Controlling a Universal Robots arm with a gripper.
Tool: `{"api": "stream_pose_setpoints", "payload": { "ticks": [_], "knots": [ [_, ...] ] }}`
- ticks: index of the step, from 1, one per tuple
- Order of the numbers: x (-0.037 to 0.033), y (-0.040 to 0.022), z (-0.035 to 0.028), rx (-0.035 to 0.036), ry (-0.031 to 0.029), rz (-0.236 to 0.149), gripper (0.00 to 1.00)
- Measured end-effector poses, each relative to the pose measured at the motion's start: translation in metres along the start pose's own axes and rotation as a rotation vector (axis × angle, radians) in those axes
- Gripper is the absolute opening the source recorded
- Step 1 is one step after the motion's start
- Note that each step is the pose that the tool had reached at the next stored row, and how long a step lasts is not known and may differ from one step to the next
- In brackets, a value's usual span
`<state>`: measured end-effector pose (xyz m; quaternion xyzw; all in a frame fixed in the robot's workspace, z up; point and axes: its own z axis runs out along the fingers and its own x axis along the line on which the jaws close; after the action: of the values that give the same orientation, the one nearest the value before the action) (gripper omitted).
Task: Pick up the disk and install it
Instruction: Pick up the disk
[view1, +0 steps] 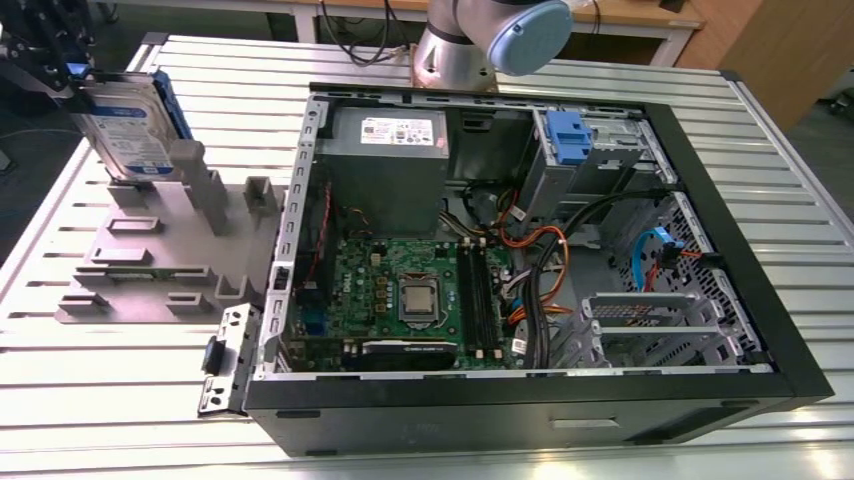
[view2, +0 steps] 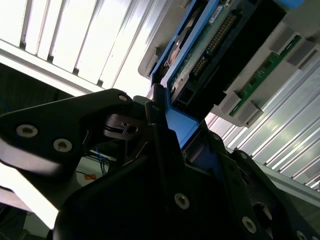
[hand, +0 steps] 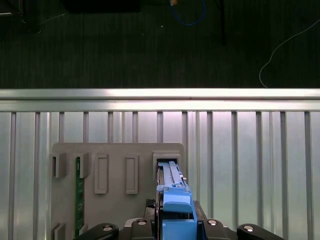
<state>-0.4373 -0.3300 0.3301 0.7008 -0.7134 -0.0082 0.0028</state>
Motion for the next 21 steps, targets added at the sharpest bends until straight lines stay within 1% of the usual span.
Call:
{"api": "stream_pose_setpoints", "payload": {
  "ticks": [7, 16, 21],
  "knots": [
    [0.0000, 0.0000, -0.0020, 0.0000, 0.0000, 0.000, 0.36],
    [0.0000, 0.0000, -0.0023, 0.0000, 0.0000, 0.000, 0.36],
    [0.0000, 0.0001, -0.0044, 0.0001, 0.0000, 0.000, 0.36]
  ]
}}
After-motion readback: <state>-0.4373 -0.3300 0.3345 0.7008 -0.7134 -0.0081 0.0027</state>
